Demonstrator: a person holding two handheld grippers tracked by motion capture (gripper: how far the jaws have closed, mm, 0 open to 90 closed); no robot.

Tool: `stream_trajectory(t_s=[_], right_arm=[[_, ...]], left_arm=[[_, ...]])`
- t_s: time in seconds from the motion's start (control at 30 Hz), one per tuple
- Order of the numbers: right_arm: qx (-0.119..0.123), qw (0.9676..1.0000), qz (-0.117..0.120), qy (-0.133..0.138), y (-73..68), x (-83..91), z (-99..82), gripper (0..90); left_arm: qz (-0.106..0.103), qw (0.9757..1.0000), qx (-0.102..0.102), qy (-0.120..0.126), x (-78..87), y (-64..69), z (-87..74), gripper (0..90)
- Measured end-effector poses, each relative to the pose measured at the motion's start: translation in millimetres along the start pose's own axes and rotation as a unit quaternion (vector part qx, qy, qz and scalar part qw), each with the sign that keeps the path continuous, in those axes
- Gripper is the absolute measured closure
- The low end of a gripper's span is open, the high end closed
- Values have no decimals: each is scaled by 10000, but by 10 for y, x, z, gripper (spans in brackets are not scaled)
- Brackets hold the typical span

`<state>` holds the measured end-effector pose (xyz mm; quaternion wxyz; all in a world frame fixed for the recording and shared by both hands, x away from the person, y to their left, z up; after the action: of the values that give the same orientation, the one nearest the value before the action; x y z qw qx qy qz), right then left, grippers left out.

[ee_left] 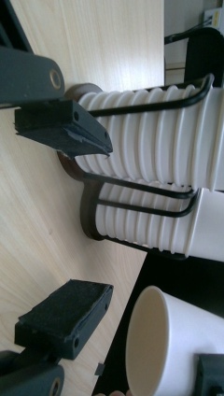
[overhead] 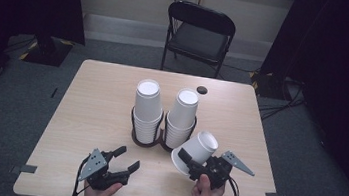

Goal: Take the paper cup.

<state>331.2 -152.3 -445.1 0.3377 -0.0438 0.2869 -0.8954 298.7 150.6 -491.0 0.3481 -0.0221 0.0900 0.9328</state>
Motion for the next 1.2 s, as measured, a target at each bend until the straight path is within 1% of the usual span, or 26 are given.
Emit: stream_trajectory(t_s=[0.03,0.07,0.1,0.2,0.23,0.27,0.3,0.33,0.4,0.43,0.47,0.53,0.6,0.63,0.73,0.77,0.83,0.87,0.9,0.93,0.97,1.0,1.1,1.13,1.17,1.2], right_arm=[[-52,10000,43,-34,-36,-27,-48,156],[-52,10000,43,-34,-36,-27,-48,156],[-101,9999,73,-51,-53,-44,-69,156],[-226,9995,142,-140,-101,-92,-127,157],[-376,9990,207,-158,-130,-112,-163,157],[-392,9988,227,-166,-139,-118,-176,157],[-399,9988,235,-183,-152,-125,-191,157],[-480,9983,269,-202,-164,-129,-205,157],[-666,9967,399,-238,-175,-143,-229,157],[-717,9961,424,-280,-182,-149,-243,157],[-761,9957,433,-306,-189,-153,-254,157],[-793,9954,414,-343,-197,-162,-275,157],[-895,9942,450,-394,-203,-173,-299,157],[-950,9935,471,-411,-207,-178,-310,157],[-1029,9924,501,-444,-222,-184,-334,157],[-1067,9919,509,-456,-231,-187,-349,157],[-1234,9896,553,-481,-261,-208,-401,157],[-1234,9896,553,-481,-261,-208,-401,157],[-1254,9891,572,-527,-276,-220,-416,157],[-1304,9878,610,-595,-303,-243,-444,157],[-1304,9878,610,-595,-303,-243,-444,157],[-1352,9866,636,-655,-324,-256,-469,157],[-1363,9856,674,-735,-335,-271,-492,156],[-1379,9851,686,-767,-336,-281,-502,157],[-1465,9830,700,-861,-336,-303,-518,157],[-1464,9825,711,-905,-342,-311,-525,157]], left_arm=[[-101,9999,-40,-2,-17,29,-1,262],[-101,9999,-40,-2,-17,29,-1,269],[-179,9998,-115,-39,-25,40,-2,269],[-302,9995,-113,3,-56,75,-4,287],[-345,9992,-203,35,-68,91,-7,303],[-402,9988,-268,65,-86,115,-17,306],[-402,9988,-268,65,-86,115,-17,310],[-474,9985,-264,111,-108,144,-33,319],[-504,9983,-279,133,-118,152,-39,332],[-546,9978,-313,211,-136,170,-51,332],[-546,9979,-277,228,-145,185,-58,337],[-555,9976,-309,262,-165,203,-66,345],[-552,9977,-284,280,-198,216,-74,358],[-531,9980,-191,277,-220,226,-79,365],[-513,9979,-260,310,-247,246,-82,384],[-540,9974,-342,329,-258,259,-81,392],[-512,9966,-451,463,-284,291,-86,424],[-512,9966,-451,463,-284,291,-86,440],[-523,9962,-500,479,-294,297,-88,440],[-511,9957,-561,532,-305,309,-91,467],[-512,9954,-581,562,-314,321,-93,467],[-490,9948,-620,648,-326,332,-92,500],[-447,9945,-608,732,-345,348,-92,528],[-435,9941,-672,726,-353,348,-92,541],[-424,9939,-671,767,-372,360,-96,573],[-387,9933,-768,773,-394,369,-102,587]])
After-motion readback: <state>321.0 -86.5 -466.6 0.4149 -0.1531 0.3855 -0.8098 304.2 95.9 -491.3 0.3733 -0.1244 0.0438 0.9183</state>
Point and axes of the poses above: each handheld gripper's, and its own axes: x roughly backward along the jaws, z roughly out of its top, y roughly to its right, the point moved 2 cm from there along -x, roughly forward along the jaws, and after that the axes turned 13 degrees about y, right-handed, at the moved point
